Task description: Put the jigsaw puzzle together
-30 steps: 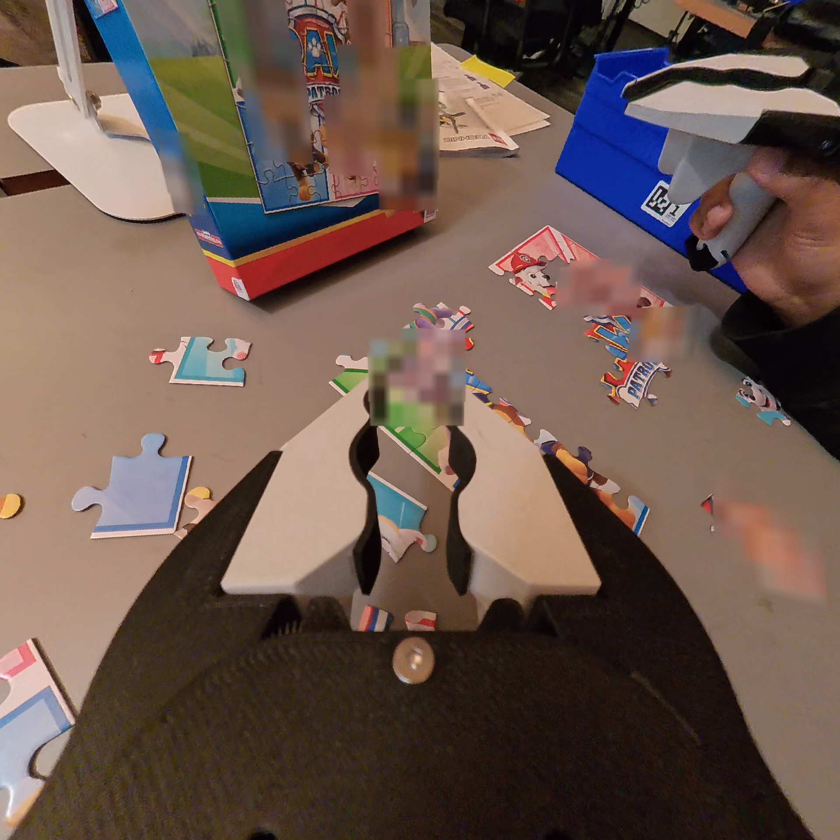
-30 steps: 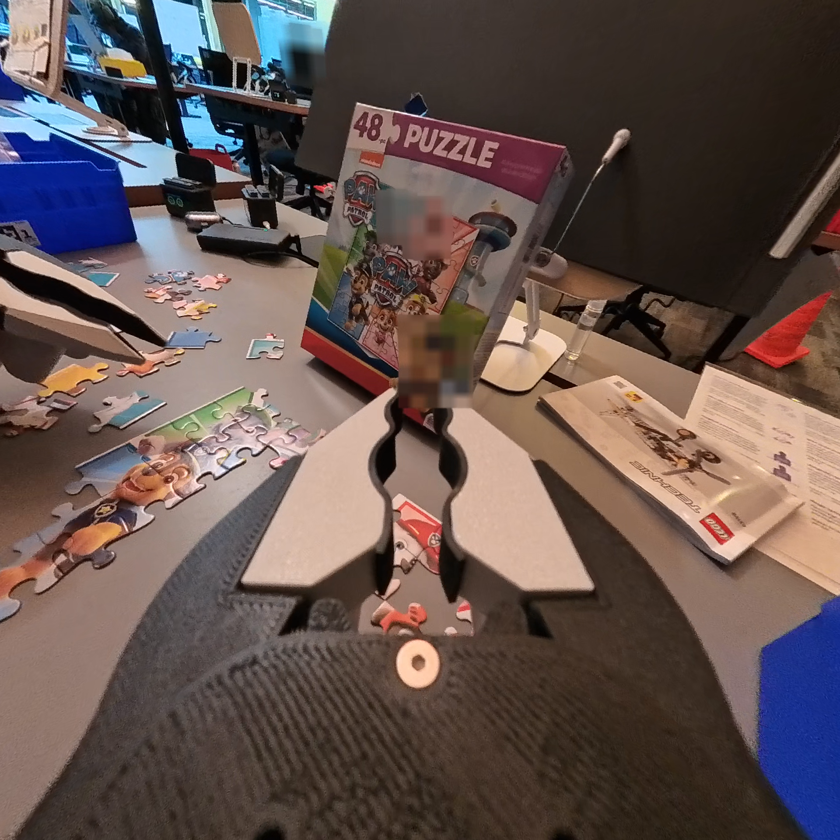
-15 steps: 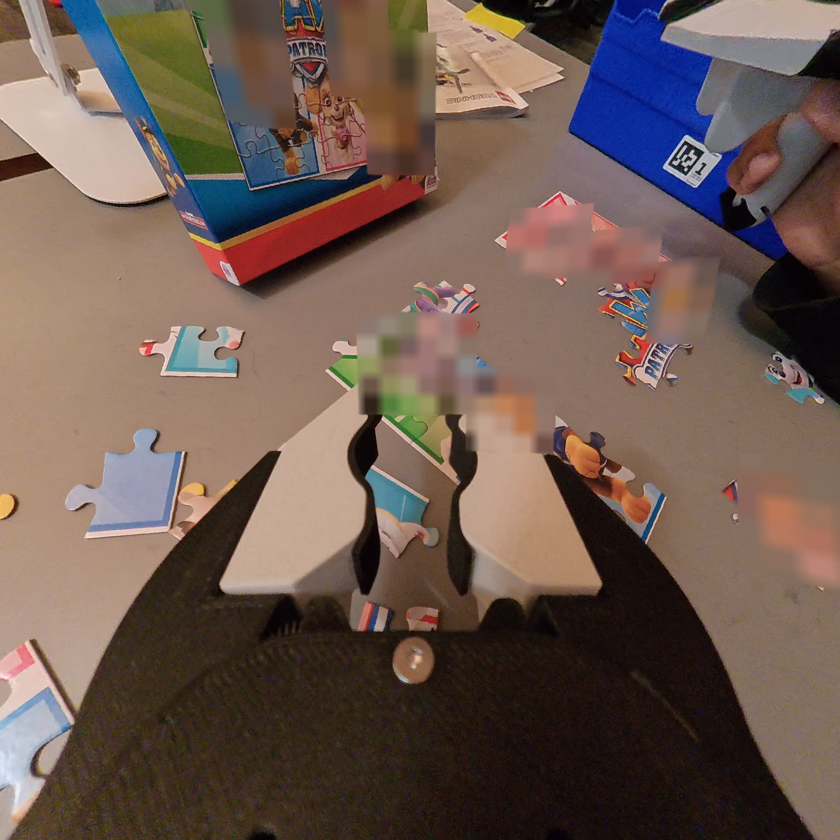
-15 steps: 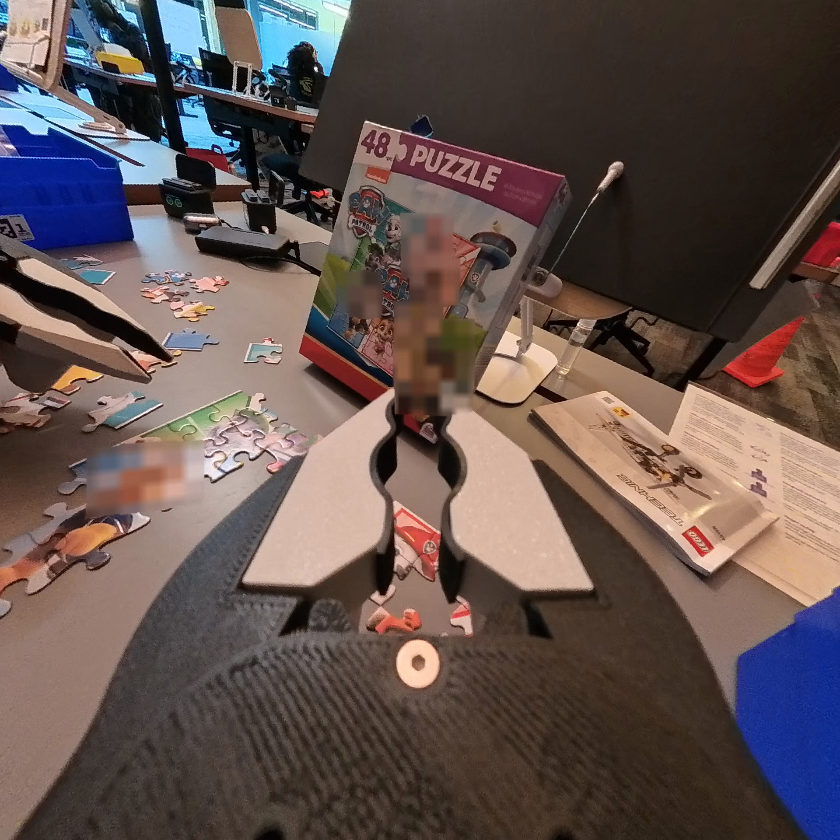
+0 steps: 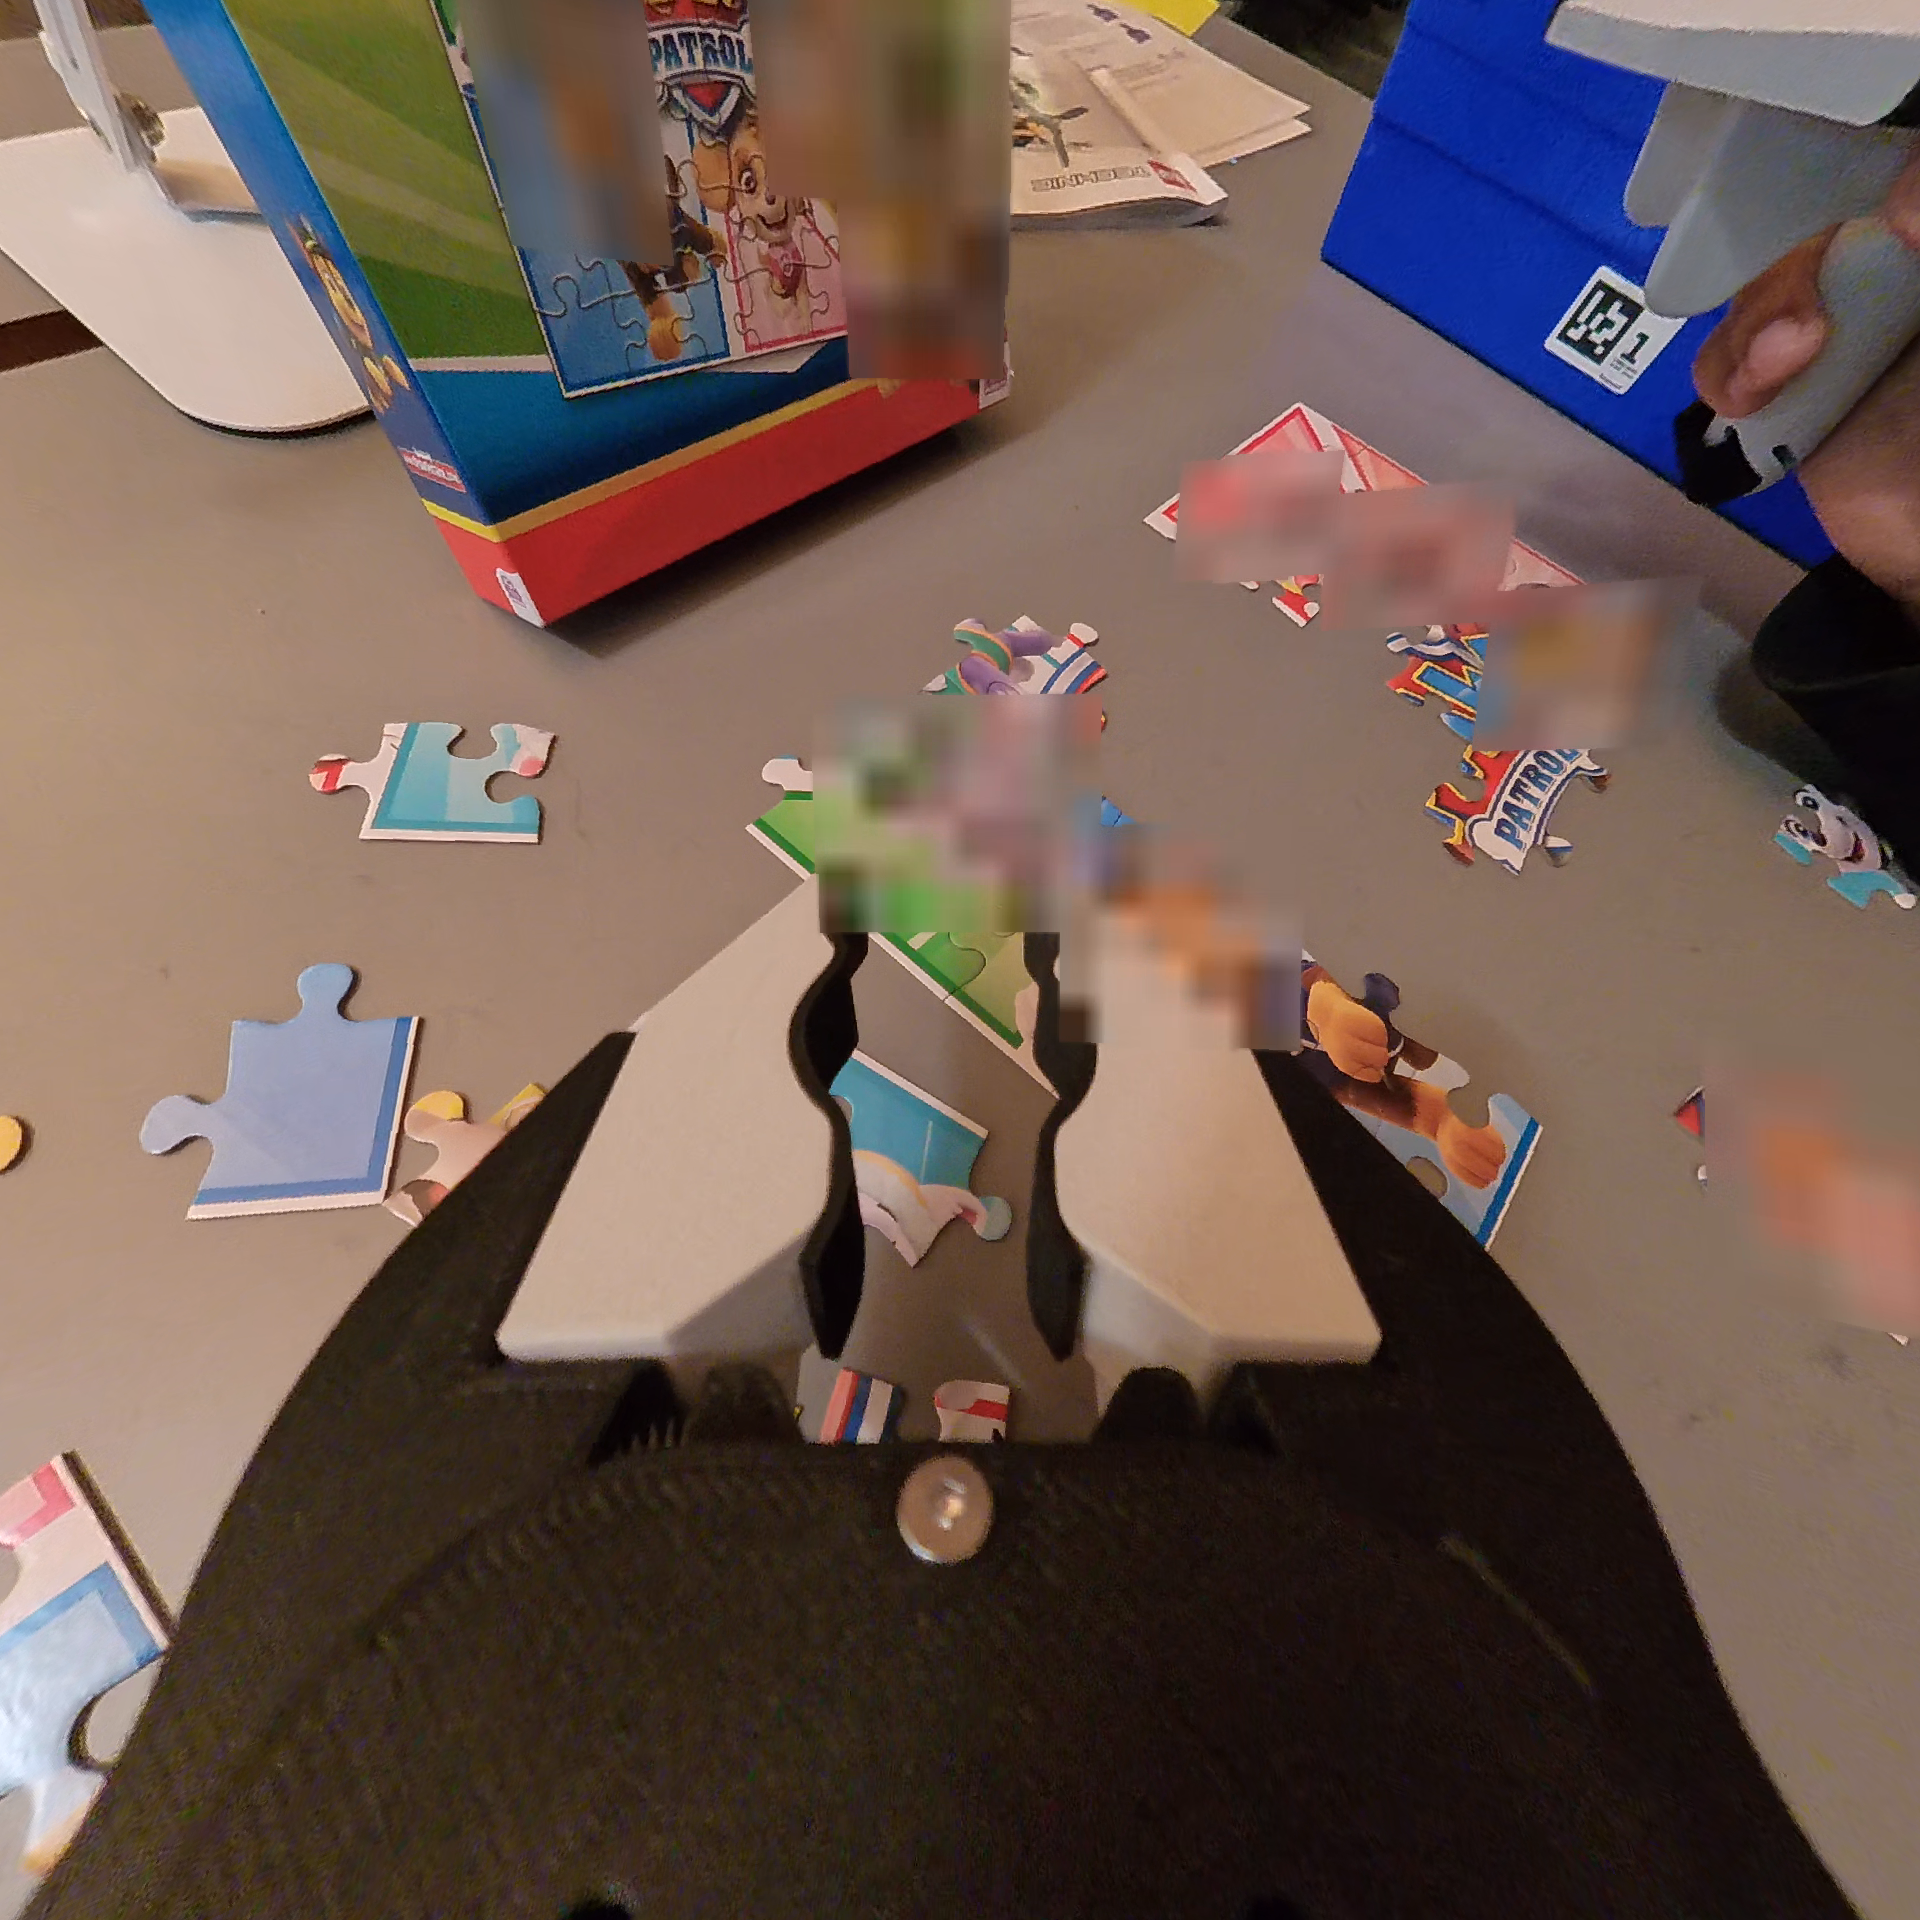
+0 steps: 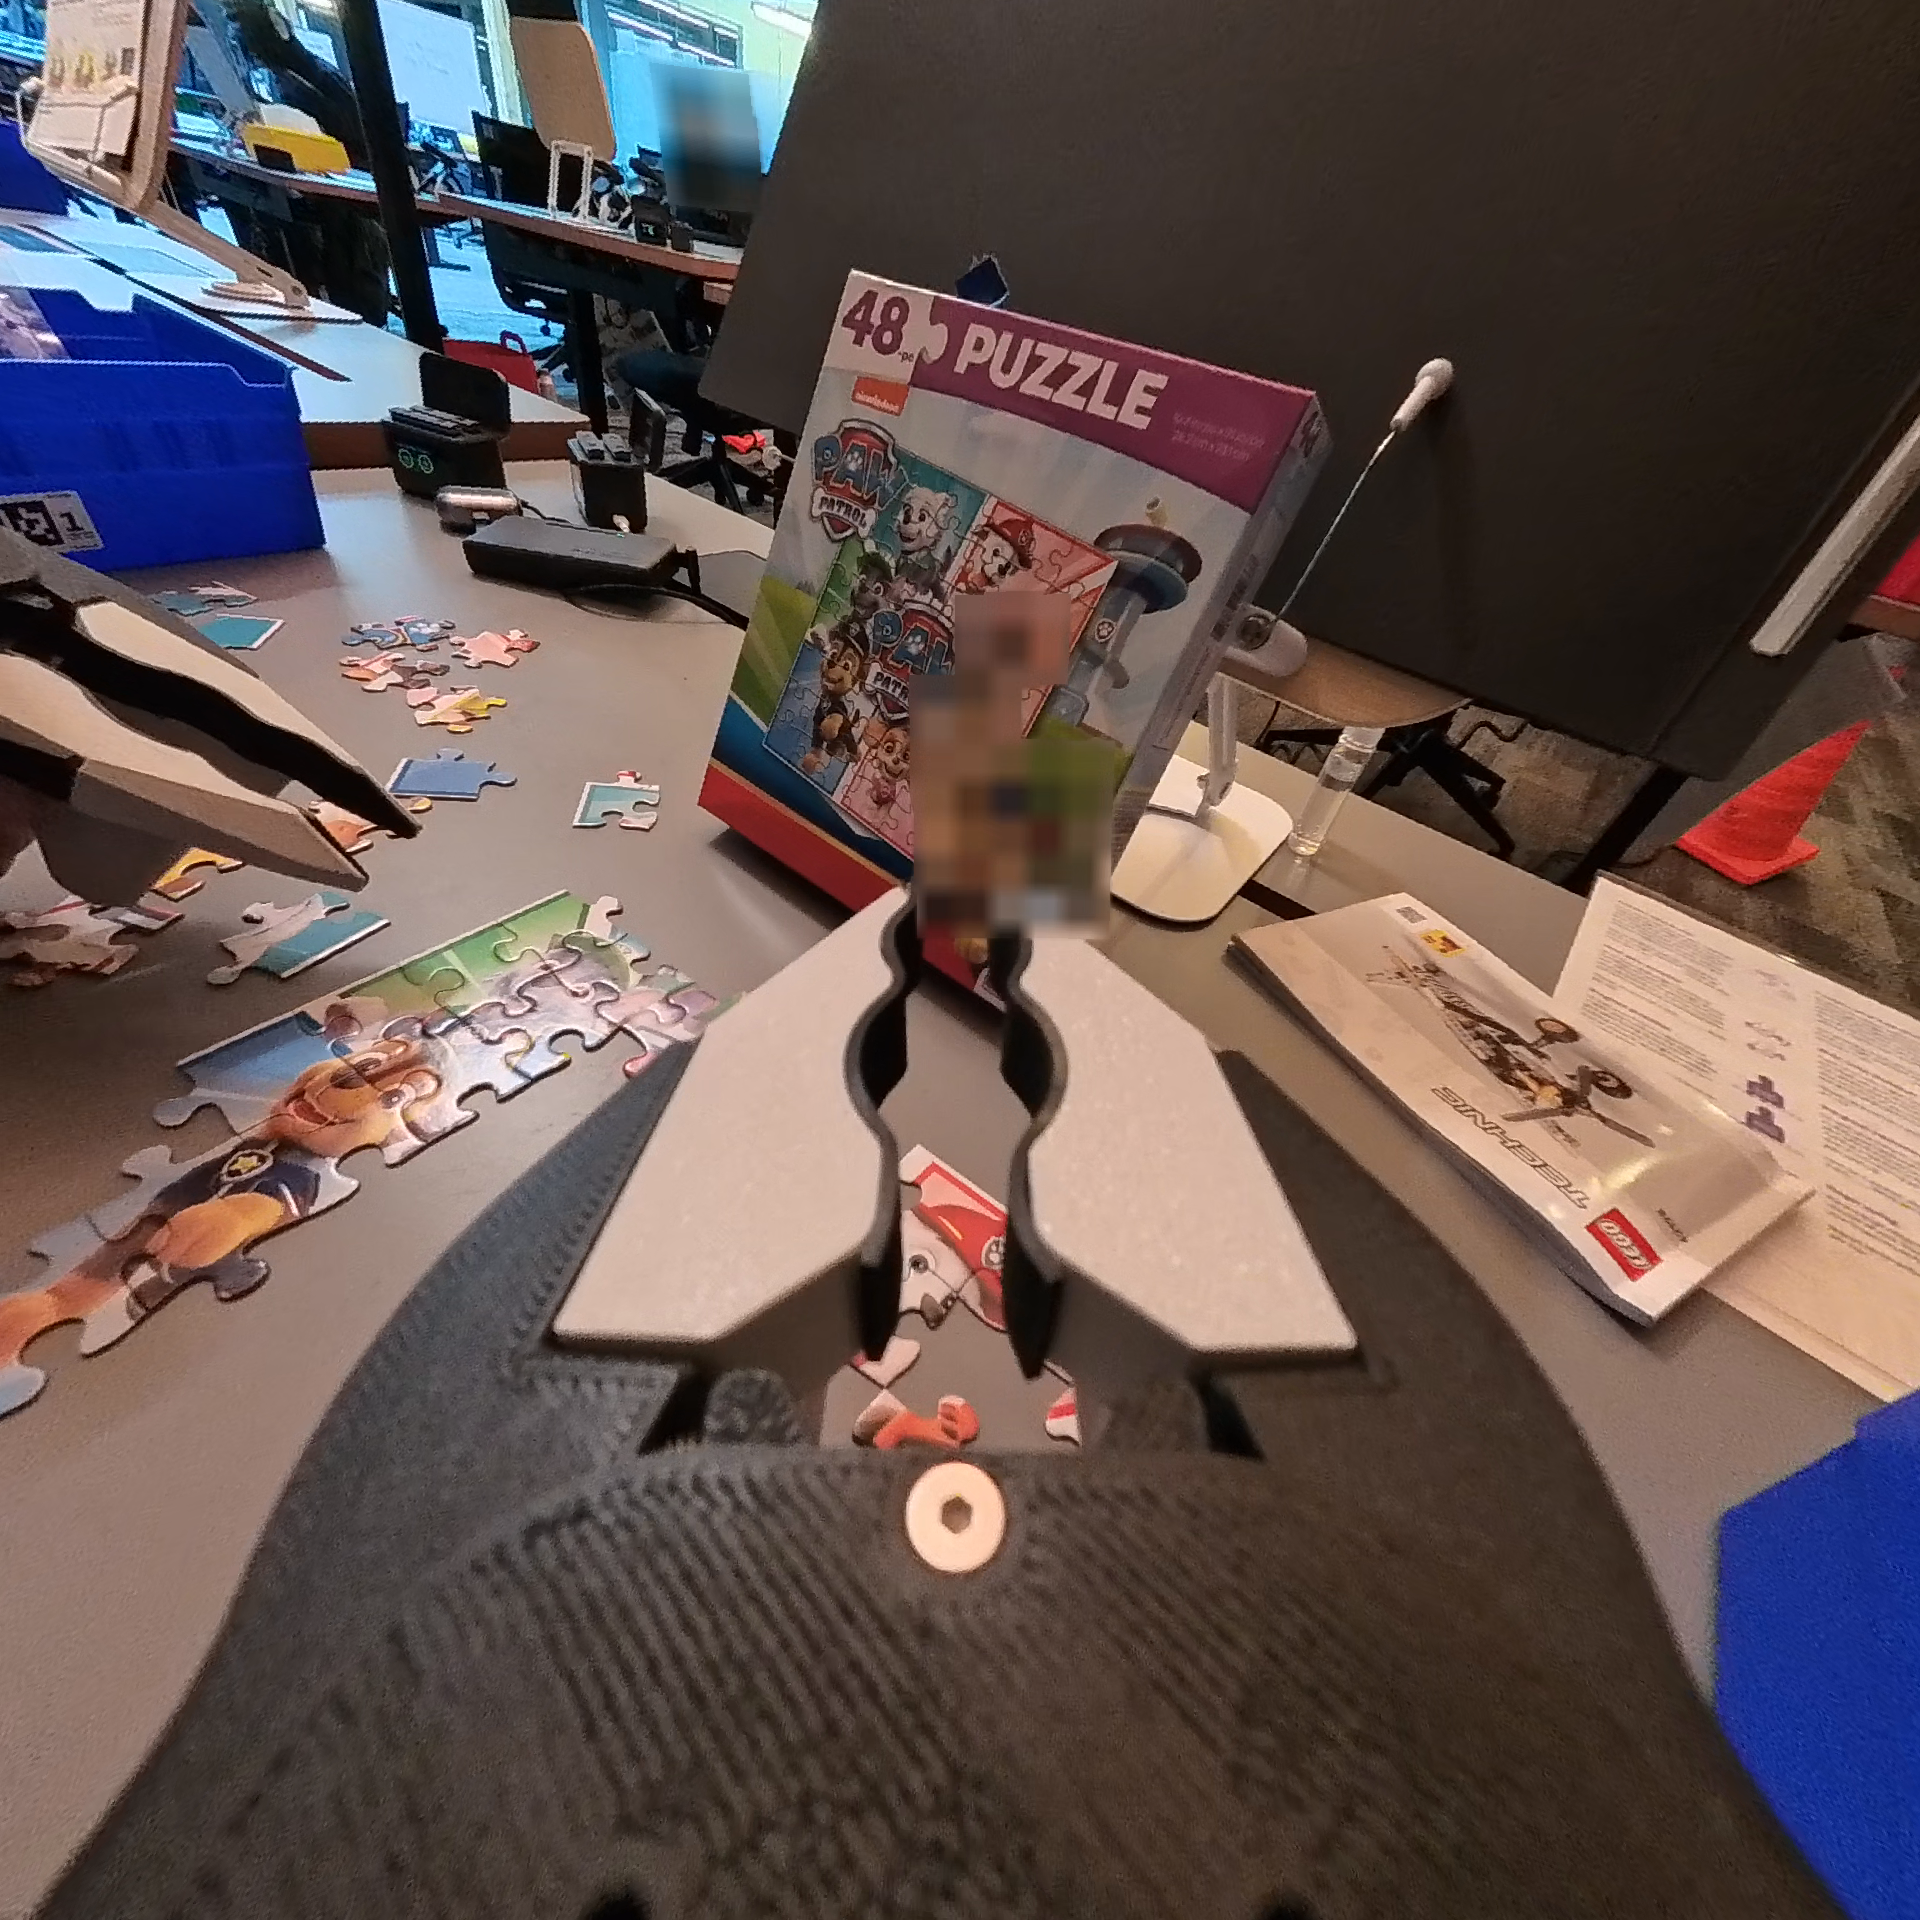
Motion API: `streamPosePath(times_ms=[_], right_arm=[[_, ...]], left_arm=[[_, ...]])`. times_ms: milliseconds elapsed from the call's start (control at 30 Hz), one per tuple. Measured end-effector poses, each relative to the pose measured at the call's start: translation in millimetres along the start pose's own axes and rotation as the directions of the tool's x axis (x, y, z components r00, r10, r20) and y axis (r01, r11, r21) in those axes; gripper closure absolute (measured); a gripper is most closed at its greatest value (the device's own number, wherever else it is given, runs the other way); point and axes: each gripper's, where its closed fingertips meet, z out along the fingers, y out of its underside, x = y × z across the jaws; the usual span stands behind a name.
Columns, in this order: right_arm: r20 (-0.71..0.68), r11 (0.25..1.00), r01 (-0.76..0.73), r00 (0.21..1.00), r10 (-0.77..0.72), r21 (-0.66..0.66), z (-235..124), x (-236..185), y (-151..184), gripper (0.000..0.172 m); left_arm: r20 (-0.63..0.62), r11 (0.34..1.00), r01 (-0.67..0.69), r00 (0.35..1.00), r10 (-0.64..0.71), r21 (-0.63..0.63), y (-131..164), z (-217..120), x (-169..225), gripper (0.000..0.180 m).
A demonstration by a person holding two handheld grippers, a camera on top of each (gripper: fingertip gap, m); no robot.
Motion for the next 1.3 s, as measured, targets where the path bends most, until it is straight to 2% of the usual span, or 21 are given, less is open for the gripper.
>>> streamPosePath(times_ms=[233,367,500,600,700,833,1033,1300], right_arm=[[0.013,1.000,-0.002,1.000,0.002,-0.005,1.4,-2.7,1.1,0.162],[0.099,0.999,0.010,0.995,-0.006,-0.046,8.5,-20.8,8.3,0.152],[0.165,0.996,0.044,0.986,-0.031,-0.081,13.2,-39.7,14.0,0.152],[0.249,0.993,0.039,0.968,-0.011,-0.109,14.4,-60.8,15.5,0.150],[0.400,0.971,0.037,0.914,0.063,-0.236,15.6,-102.9,31.1,0.137],[0.514,0.901,0.096,0.844,0.152,-0.423,18.2,-157.2,62.6,0.135],[0.485,0.830,0.179,0.866,0.122,-0.528,26.1,-174.6,91.3,0.118],[0.472,0.792,0.141,0.858,0.201,-0.594,26.4,-185.4,97.7,0.116]], left_arm=[[0.002,1.000,-0.009,1.000,0.009,-0.027,4.8,2.8,0.6,0.151],[-0.002,0.998,-0.019,1.000,0.019,-0.052,9.2,5.8,2.3,0.147],[-0.085,0.998,-0.018,0.996,0.013,-0.058,10.3,8.2,16.6,0.136],[-0.085,0.998,-0.020,0.996,0.016,-0.056,9.6,8.2,16.9,0.135],[-0.076,0.997,-0.016,0.997,0.011,-0.071,12.3,8.9,14.5,0.135],[-0.118,0.991,-0.019,0.993,0.003,-0.130,22.1,9.1,19.7,0.132],[-0.133,0.975,-0.024,0.991,-0.005,-0.220,38.5,12.6,21.1,0.132],[-0.172,0.966,-0.038,0.985,-0.007,-0.255,42.9,12.7,31.3,0.136]])
